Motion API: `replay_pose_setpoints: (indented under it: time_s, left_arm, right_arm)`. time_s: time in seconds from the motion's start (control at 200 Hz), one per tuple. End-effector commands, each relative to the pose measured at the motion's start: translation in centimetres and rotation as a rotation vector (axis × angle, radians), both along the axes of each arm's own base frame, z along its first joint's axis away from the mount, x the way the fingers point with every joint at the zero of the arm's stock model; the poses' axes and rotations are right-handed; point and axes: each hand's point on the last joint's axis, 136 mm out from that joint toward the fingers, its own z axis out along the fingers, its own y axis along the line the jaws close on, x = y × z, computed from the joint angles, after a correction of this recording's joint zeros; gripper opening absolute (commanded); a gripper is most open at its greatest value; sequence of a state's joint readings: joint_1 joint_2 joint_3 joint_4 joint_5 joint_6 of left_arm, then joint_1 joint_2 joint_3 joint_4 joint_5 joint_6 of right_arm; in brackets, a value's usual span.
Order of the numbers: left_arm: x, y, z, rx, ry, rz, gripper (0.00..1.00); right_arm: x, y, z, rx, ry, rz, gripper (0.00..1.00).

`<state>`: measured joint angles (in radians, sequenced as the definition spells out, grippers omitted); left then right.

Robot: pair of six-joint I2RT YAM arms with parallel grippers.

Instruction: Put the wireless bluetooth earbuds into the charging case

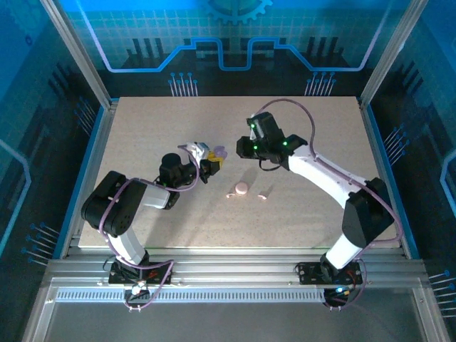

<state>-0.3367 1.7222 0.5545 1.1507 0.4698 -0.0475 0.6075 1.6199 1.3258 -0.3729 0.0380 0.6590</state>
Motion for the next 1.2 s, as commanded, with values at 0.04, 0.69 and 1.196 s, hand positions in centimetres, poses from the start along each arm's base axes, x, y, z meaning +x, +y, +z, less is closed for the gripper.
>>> replay_pose_setpoints:
  time_s: [0.04,0.69,1.196]
  left_arm:
    - [-0.1,-0.9,2.2,-0.044,-0.063,-0.038,0.10]
    - [-0.4,-1.0,4.0,-0.101,-0.112,-0.039,0.10]
    - [-0.6,-0.7,5.4,-0.139,-0.150,-0.032,0.10]
  right_arm:
    - [0.1,2.1,2.5,0.113,-0.123,0.003,0.19]
    - [1.2,5.3,0.9,0.199,-0.117,0.027,0.19]
    - [0.6,5.2,-0.1,0.185,-0.104,0.034,0.19]
